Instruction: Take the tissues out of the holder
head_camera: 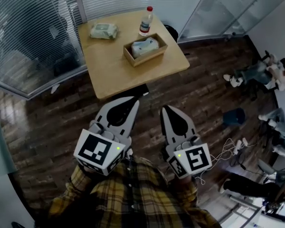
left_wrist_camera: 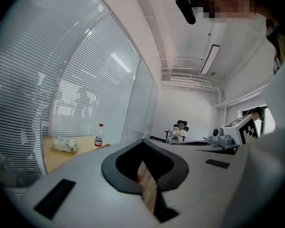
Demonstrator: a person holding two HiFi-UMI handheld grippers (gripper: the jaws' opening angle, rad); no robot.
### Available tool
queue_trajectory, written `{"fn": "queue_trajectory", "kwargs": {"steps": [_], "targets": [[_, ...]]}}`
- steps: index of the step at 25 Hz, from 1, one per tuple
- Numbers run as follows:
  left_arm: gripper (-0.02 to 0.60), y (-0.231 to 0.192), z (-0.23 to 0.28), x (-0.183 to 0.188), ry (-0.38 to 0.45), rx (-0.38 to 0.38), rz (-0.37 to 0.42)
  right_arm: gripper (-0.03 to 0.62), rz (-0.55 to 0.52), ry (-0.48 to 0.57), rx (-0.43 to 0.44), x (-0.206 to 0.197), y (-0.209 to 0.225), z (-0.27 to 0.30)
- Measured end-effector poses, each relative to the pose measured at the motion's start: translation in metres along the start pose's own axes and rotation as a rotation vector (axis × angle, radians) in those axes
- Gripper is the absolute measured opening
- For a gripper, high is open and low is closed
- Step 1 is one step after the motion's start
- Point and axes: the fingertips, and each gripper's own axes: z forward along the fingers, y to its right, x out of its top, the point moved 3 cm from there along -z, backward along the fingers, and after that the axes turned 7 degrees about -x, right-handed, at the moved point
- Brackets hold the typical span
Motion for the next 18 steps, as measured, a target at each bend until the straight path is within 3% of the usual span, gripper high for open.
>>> {"fn": "queue_trajectory", "kwargs": {"steps": [13, 18], "targets": [[0.008, -0.055, 0.042, 0.004, -0.005, 0.058, -0.034, 0.012, 0.026, -0.012, -0.020, 0.002, 0.045, 0.058], [0.008, -0.070, 0.075, 0.008, -0.004, 0.110, -0.054, 0.011, 0.018, -0.024, 0.018, 0.010, 0.076, 0.082]]}}
